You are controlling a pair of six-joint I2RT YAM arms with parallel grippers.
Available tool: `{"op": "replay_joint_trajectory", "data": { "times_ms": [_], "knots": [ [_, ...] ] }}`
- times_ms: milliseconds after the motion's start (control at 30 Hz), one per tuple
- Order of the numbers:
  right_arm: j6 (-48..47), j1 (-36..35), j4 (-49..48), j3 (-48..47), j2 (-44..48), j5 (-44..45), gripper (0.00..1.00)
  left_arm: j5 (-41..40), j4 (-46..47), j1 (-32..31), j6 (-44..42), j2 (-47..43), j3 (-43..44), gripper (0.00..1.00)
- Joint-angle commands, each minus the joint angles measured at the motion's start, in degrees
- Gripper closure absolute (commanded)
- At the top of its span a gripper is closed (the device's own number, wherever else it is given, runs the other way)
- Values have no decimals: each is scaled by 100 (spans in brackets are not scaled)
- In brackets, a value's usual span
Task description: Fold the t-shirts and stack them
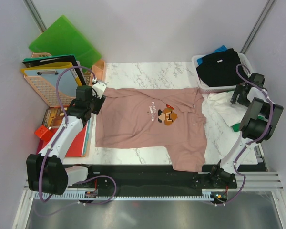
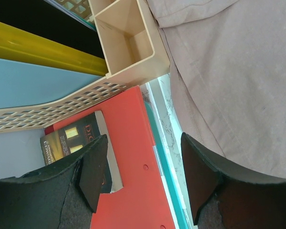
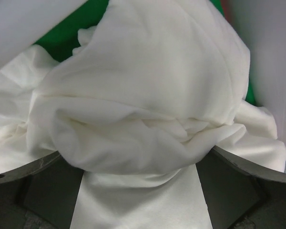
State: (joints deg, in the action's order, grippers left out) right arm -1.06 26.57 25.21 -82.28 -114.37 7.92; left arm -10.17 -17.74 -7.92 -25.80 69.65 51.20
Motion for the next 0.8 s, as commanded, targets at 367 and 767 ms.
{"op": "replay_joint_trajectory", "data": {
  "times_ms": [367, 767],
  "knots": [
    [124, -107, -1177, 748, 185, -430, 2, 138, -19, 36, 5, 75, 136, 30],
    [-325, -292, -192, 1311, 4060, -1802, 2, 419, -46, 28, 84, 119, -5, 30]
  ]
}}
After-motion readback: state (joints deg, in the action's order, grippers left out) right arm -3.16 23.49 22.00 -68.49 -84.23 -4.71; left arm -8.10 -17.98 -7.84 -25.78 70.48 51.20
